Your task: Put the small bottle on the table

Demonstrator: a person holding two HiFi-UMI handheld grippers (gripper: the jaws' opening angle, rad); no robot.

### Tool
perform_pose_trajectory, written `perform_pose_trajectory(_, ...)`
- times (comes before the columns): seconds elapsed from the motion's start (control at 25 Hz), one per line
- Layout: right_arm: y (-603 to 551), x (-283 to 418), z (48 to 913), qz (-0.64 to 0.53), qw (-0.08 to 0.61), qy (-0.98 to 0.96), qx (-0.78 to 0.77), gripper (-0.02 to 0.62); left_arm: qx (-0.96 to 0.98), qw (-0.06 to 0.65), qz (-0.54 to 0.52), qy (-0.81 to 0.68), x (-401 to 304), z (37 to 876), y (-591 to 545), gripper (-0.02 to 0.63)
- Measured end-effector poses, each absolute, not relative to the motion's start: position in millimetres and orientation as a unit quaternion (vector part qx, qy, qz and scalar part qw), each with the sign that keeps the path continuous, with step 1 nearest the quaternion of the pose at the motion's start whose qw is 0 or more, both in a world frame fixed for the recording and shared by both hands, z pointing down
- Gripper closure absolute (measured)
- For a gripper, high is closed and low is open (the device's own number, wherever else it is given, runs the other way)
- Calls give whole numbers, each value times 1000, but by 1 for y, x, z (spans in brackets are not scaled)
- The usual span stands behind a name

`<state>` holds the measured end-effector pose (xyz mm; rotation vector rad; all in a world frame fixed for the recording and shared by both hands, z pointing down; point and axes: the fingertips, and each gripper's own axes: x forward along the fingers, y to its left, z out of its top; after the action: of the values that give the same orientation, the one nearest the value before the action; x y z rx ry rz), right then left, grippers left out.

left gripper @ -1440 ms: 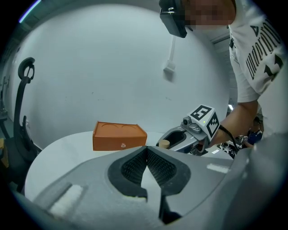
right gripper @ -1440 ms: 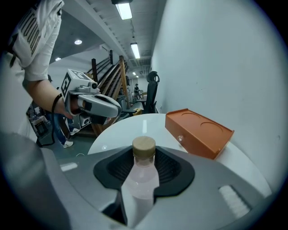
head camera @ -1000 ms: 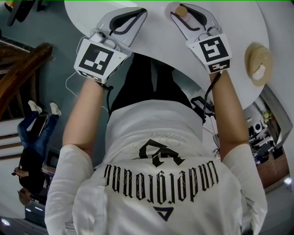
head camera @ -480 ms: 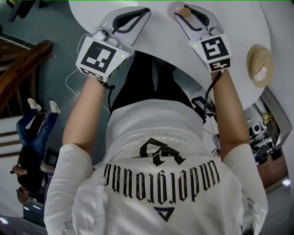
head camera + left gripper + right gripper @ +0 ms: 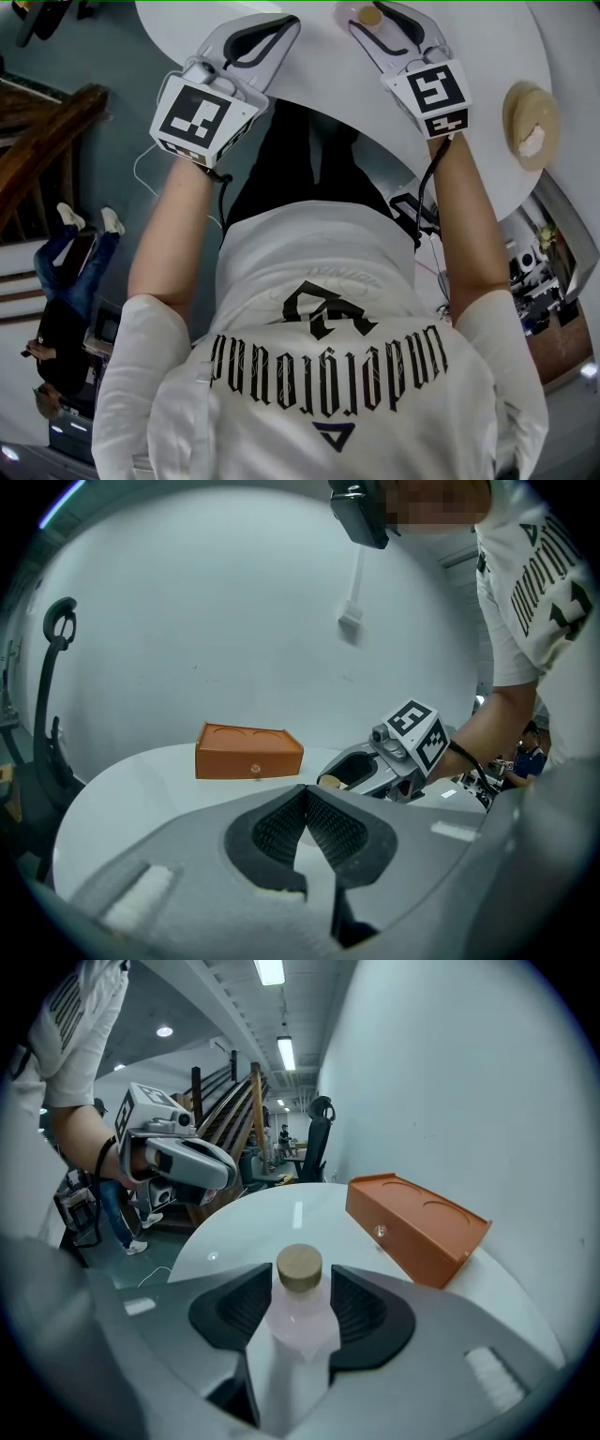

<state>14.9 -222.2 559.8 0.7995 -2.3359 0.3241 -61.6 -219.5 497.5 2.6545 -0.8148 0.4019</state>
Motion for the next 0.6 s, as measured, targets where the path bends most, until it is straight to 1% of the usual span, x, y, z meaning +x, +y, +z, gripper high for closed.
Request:
perform_pose_trajectory(0.28,-215,20,552,131,319,-886,310,375,935,165,141,-282,-58,486,-216,600)
perform_pose_trajectory(0.6,-181,37,526,117,307,-889,320,370,940,142,132,-282,-42,459,-180,600)
